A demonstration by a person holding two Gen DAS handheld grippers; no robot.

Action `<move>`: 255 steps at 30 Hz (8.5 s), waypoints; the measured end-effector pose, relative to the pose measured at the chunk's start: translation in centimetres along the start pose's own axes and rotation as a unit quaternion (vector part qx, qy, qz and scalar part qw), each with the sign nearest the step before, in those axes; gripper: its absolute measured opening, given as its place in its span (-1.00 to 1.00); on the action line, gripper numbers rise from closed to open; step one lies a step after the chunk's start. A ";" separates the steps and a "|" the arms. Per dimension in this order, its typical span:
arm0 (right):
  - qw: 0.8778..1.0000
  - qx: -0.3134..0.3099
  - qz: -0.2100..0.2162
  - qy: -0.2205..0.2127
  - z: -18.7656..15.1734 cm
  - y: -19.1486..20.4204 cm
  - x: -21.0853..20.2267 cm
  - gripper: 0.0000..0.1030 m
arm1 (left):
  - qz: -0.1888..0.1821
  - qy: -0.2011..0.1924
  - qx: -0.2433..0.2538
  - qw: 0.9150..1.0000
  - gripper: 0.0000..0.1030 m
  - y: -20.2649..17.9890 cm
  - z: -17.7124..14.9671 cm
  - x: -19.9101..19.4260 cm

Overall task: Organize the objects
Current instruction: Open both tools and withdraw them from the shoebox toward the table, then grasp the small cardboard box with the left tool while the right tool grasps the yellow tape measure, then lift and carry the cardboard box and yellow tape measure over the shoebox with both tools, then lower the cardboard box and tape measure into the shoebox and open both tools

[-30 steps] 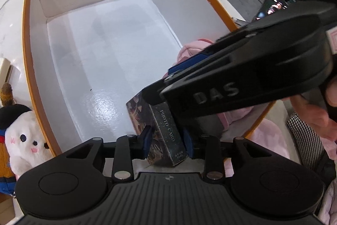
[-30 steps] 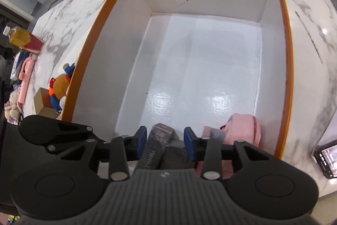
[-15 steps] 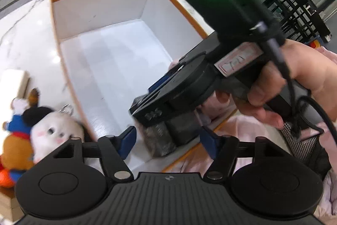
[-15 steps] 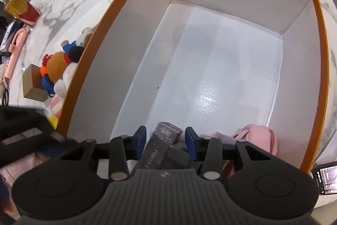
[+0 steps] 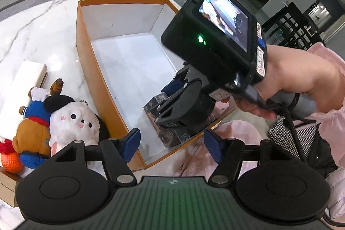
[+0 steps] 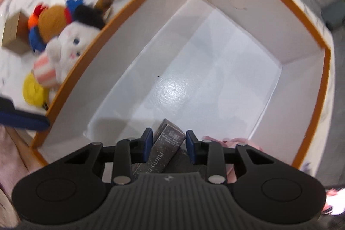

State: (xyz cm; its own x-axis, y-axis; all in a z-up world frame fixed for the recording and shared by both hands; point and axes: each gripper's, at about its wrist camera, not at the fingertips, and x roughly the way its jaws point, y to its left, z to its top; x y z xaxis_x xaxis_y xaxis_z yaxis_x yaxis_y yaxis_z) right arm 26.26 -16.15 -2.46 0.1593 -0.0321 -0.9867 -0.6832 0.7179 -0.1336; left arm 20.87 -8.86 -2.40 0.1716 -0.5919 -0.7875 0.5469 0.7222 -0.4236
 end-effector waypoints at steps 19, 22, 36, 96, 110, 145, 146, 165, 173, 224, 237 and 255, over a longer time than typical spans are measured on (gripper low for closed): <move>0.998 0.045 0.007 -0.054 -1.1 0.6 -2.3 0.20 | -0.008 -0.030 -0.005 0.999 0.49 -0.4 -1.2 -2.5; 0.994 0.066 0.004 -0.090 -2.5 1.1 -4.0 0.20 | -0.006 -0.048 -0.007 0.999 0.49 -0.7 -2.1 -3.6; 0.923 0.181 0.045 -0.336 -10.2 5.8 -10.2 0.33 | 0.074 -0.164 -0.065 0.982 0.49 0.9 -9.5 -9.9; 0.968 0.082 0.067 -0.228 -2.4 18.3 2.9 0.03 | 0.263 -0.134 -0.317 0.901 0.40 16.4 -11.0 -7.0; 0.965 0.101 0.107 -0.216 -4.6 17.6 1.6 0.00 | 0.238 -0.098 -0.273 0.927 0.34 14.0 -14.6 -8.1; 0.901 0.218 0.097 -0.363 -14.1 -1.2 -11.6 0.00 | 0.103 -0.100 -0.047 0.988 0.15 -4.0 1.0 -4.2; 0.900 0.225 0.097 -0.361 -14.1 -1.8 -11.3 0.00 | 0.112 -0.092 -0.044 0.988 0.15 -4.0 1.0 -3.6; 0.891 0.284 0.149 -0.321 -13.6 -7.0 -5.8 0.00 | 0.188 0.015 -0.016 0.982 0.15 -5.3 2.0 5.8; 0.888 0.280 0.163 -0.325 -13.4 -6.9 -5.3 0.00 | 0.204 0.052 -0.027 0.977 0.16 -5.3 1.8 7.3; 0.980 -0.090 0.128 -0.119 -2.0 1.7 -2.5 0.00 | 0.089 -0.096 -0.149 0.980 0.35 4.5 -1.6 -4.0; 0.961 -0.239 0.139 -0.021 0.6 3.1 -2.5 0.00 | 0.081 -0.104 -0.165 0.977 0.35 5.7 -2.1 -4.4; 0.953 -0.240 0.185 -0.011 2.4 3.9 -2.7 -0.03 | 0.071 -0.096 -0.162 0.980 0.35 5.8 -2.8 -3.9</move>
State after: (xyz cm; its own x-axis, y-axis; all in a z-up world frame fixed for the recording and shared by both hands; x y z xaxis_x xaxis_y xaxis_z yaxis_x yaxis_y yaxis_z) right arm 24.90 -11.56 -0.12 -0.1440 0.1795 -0.9732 -0.9420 0.2764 0.1904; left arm 21.07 -1.30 -3.05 0.3951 -0.5109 -0.7634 0.2236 0.8595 -0.4595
